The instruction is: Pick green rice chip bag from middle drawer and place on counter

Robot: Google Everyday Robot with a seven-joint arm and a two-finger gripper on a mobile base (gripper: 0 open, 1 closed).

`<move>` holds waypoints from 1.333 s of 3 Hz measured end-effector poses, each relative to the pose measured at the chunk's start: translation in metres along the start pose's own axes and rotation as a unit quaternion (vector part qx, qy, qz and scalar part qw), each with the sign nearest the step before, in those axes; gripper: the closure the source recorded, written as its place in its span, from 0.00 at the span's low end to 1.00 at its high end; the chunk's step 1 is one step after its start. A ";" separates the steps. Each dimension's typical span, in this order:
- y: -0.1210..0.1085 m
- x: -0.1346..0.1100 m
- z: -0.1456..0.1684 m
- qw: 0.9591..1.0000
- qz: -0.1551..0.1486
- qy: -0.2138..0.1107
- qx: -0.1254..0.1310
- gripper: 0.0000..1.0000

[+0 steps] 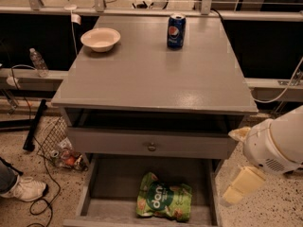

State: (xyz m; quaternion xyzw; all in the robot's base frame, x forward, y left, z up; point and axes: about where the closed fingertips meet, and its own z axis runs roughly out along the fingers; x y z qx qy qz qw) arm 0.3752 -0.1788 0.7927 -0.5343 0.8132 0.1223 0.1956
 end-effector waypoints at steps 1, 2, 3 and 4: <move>0.000 0.003 0.006 1.000 0.006 0.001 -0.002 0.00; -0.001 0.014 0.029 1.000 0.027 0.005 -0.004 0.00; -0.004 0.033 0.086 0.998 0.064 -0.008 -0.014 0.00; -0.005 0.038 0.131 0.995 0.084 -0.041 -0.029 0.00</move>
Offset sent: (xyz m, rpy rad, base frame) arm 0.0097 -0.0024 -0.1338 0.0174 0.1227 -0.1812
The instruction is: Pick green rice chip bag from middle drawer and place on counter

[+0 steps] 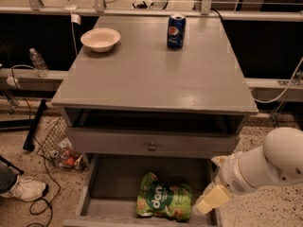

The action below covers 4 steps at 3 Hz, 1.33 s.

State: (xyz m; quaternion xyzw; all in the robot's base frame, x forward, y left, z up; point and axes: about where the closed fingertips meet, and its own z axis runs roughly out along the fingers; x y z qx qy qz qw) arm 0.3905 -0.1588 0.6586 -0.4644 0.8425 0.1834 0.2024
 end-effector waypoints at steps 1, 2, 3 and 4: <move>0.002 -0.005 0.037 1.000 0.002 -0.025 -0.009 0.00; 0.003 -0.009 0.075 0.999 0.001 -0.040 -0.017 0.00; -0.001 -0.007 0.116 0.999 0.005 -0.048 -0.014 0.00; -0.001 -0.007 0.116 0.999 0.005 -0.048 -0.014 0.00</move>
Offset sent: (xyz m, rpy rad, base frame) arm 0.0259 0.0726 -0.0993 0.1282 -0.0258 0.0057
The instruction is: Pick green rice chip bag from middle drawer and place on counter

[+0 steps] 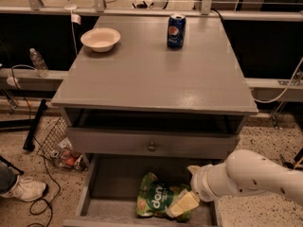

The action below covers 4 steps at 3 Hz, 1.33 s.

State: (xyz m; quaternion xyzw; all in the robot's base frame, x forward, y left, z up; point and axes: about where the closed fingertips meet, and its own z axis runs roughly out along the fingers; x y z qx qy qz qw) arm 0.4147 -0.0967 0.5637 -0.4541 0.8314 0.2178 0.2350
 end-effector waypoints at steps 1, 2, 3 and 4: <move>-0.012 0.017 0.021 1.000 0.006 0.018 0.002 0.00; -0.035 0.044 0.057 0.999 0.019 0.033 0.004 0.00; -0.045 0.055 0.076 0.999 0.021 0.040 0.002 0.00; -0.055 0.067 0.101 0.999 0.022 0.048 -0.004 0.00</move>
Offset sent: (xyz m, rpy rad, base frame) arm 0.0288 -0.0231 -0.1098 -0.0664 0.0729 -0.0476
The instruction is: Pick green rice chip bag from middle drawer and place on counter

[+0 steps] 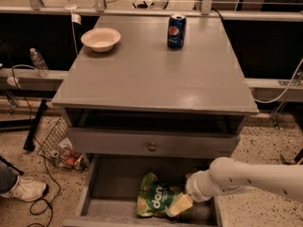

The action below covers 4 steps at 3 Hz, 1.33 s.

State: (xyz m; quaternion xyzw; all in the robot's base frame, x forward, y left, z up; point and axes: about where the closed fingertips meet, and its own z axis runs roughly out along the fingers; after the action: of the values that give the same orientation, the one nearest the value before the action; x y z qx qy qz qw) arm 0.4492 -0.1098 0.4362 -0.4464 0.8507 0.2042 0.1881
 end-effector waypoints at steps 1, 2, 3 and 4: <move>-0.017 0.021 0.022 1.000 0.016 0.007 -0.001 0.00; -0.024 0.032 0.035 1.000 0.025 0.012 -0.006 0.00; -0.027 0.046 0.046 0.999 0.040 0.014 -0.018 0.26; -0.029 0.045 0.043 0.999 0.042 0.008 -0.019 0.50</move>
Offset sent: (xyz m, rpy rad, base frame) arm 0.0104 -0.0239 -0.0701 -0.0078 0.0688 -0.0482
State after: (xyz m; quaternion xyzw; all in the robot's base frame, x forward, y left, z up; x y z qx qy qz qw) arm 0.4560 -0.1333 0.3719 -0.4160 0.8659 0.2246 0.1637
